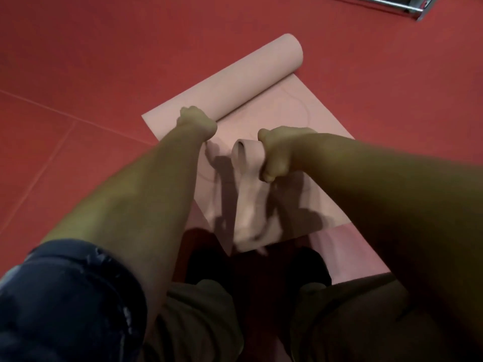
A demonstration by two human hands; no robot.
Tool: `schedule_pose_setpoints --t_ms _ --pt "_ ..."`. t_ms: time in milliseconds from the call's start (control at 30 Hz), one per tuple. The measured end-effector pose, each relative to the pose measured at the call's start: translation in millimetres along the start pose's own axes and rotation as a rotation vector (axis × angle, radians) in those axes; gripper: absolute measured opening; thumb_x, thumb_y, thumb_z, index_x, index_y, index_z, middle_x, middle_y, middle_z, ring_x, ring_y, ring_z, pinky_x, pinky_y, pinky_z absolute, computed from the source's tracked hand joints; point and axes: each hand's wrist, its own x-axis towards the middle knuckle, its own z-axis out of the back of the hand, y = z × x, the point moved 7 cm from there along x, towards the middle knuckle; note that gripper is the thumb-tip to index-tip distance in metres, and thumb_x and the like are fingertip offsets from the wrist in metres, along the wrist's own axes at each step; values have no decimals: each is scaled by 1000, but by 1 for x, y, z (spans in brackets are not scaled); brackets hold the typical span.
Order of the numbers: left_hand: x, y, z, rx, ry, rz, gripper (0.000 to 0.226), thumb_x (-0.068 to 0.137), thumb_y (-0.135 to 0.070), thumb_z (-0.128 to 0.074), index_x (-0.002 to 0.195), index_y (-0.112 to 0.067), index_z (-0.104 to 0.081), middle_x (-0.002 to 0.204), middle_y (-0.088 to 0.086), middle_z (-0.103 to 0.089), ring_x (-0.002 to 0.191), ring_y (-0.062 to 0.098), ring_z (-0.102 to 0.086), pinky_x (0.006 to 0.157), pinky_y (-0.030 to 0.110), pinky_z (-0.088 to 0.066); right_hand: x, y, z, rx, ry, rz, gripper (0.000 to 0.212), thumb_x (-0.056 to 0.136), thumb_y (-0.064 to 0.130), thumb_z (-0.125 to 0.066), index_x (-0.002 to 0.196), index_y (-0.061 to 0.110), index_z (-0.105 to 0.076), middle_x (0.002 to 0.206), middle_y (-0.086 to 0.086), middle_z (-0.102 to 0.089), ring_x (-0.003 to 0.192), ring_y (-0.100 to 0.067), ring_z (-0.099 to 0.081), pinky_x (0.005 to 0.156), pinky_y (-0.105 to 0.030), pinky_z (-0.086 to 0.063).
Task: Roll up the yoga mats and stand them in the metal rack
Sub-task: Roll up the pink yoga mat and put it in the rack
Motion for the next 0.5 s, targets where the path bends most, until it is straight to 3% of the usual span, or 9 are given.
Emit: schedule_pose_setpoints --t_ms 167,300,433,500 --pt "36 7 -11 122 30 -58 65 95 -13 -54 156 -3 -36 175 10 -15 145 41 -45 117 50 -43 11 -12 1 -29 -111 -58 64 74 47 -84 114 22 -42 89 3 -52 90 -33 -59 69 -38 -41" --pt "69 25 -18 104 35 -35 83 95 -17 -60 167 -9 -19 180 5 -1 153 39 -37 123 47 -37 19 -25 -1 -38 -133 -111 65 73 49 -84 113 22 -39 90 2 -55 90 -34 -62 64 -37 -38" --pt "82 51 -34 -156 139 88 117 91 -19 -73 170 -20 14 176 13 -15 152 41 -36 118 51 -44 24 -28 -9 -41 -83 -118 68 72 50 -86 113 22 -40 91 3 -57 90 -32 -63 60 -35 -38" --pt "82 59 -44 -134 209 152 131 86 -27 -78 166 -23 26 172 16 -23 148 41 -42 117 47 -46 25 -27 -10 -45 -74 -117 69 71 51 -87 113 23 -41 90 3 -57 91 -32 -63 59 -34 -38"
